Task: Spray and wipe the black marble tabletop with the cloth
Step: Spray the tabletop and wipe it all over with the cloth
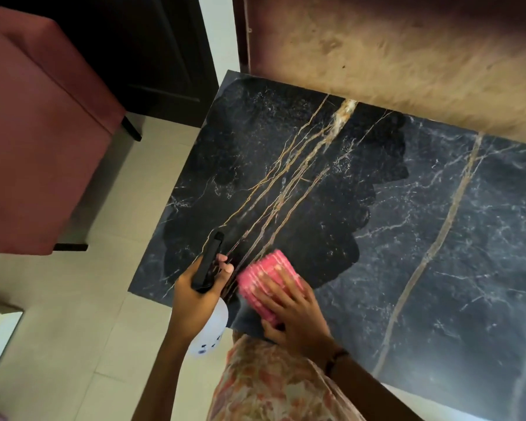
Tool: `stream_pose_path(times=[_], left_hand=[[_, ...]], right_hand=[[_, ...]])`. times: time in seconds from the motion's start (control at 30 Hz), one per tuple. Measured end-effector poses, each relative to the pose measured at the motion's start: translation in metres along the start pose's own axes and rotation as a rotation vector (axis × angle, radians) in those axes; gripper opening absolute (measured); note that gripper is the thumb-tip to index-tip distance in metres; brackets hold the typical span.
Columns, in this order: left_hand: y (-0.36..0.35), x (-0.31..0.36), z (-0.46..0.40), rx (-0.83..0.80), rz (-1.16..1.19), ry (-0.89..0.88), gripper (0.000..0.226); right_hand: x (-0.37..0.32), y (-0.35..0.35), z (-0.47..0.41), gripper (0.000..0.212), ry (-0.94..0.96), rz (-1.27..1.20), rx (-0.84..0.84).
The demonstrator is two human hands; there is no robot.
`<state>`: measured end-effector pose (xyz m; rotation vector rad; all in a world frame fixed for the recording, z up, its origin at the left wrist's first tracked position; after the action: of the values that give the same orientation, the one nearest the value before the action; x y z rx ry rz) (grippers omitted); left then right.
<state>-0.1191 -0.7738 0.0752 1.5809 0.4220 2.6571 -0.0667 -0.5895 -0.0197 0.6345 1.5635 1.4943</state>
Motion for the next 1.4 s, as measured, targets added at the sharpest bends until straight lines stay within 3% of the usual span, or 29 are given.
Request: stream_pose_path(times=[0.07, 0.13, 0.27, 0.43, 0.57, 0.67, 0.8, 0.97, 1.07, 1.13, 1.3, 1.4], left_hand=[[0.009, -0.005, 0.003, -0.003, 0.013, 0.011, 0.017], [0.019, -0.009, 0.007, -0.017, 0.001, 0.005, 0.02], [0.041, -0.019, 0.017, -0.043, -0.021, -0.022, 0.022], [0.067, -0.032, 0.032, -0.077, -0.047, -0.045, 0.03], [0.084, -0.04, 0.039, -0.104, -0.092, -0.057, 0.022], [0.096, -0.045, 0.042, -0.108, -0.117, -0.065, 0.023], [0.108, -0.047, 0.044, -0.124, -0.127, -0.098, 0.02], [0.12, -0.05, 0.044, -0.123, -0.171, -0.116, 0.022], [0.127, -0.052, 0.044, -0.115, -0.15, -0.118, 0.021], [0.131, -0.054, 0.043, -0.108, -0.144, -0.125, 0.019], [0.131, -0.058, 0.041, -0.098, -0.138, -0.134, 0.015], [0.123, -0.057, 0.04, -0.122, -0.157, -0.146, 0.013]], right_hand=[[0.017, 0.0, 0.034, 0.068, -0.021, 0.052, 0.015], [0.044, 0.008, 0.042, 0.073, -0.168, 0.044, 0.034], [0.036, 0.022, -0.015, 0.07, -0.45, 0.004, 0.058], [-0.062, -0.007, -0.03, 0.063, -0.216, 0.011, 0.004], [-0.063, -0.015, 0.037, 0.064, -0.103, 0.08, -0.021], [-0.028, -0.001, 0.051, 0.062, -0.238, 0.039, -0.029], [-0.041, 0.012, -0.018, 0.066, -0.471, -0.022, 0.014], [-0.124, -0.011, -0.064, 0.062, -0.154, 0.007, -0.068], [-0.119, -0.014, -0.035, 0.06, -0.01, 0.08, -0.096], [-0.09, -0.007, -0.018, 0.06, -0.06, 0.097, -0.063], [-0.042, 0.013, -0.046, 0.065, -0.447, -0.012, 0.042], [-0.069, 0.002, -0.065, 0.066, -0.397, -0.026, 0.021]])
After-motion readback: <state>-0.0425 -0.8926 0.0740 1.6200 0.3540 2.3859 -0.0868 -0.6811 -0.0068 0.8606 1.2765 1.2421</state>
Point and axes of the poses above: each hand's wrist, its own z-axis away from the middle knuckle, its own y-axis out of the back of the hand, x = y × z, the point moved 5 cm from there along -z, towards the middle knuckle, and after that the axes turned 4 degrees about y, right-handed, at the moved point
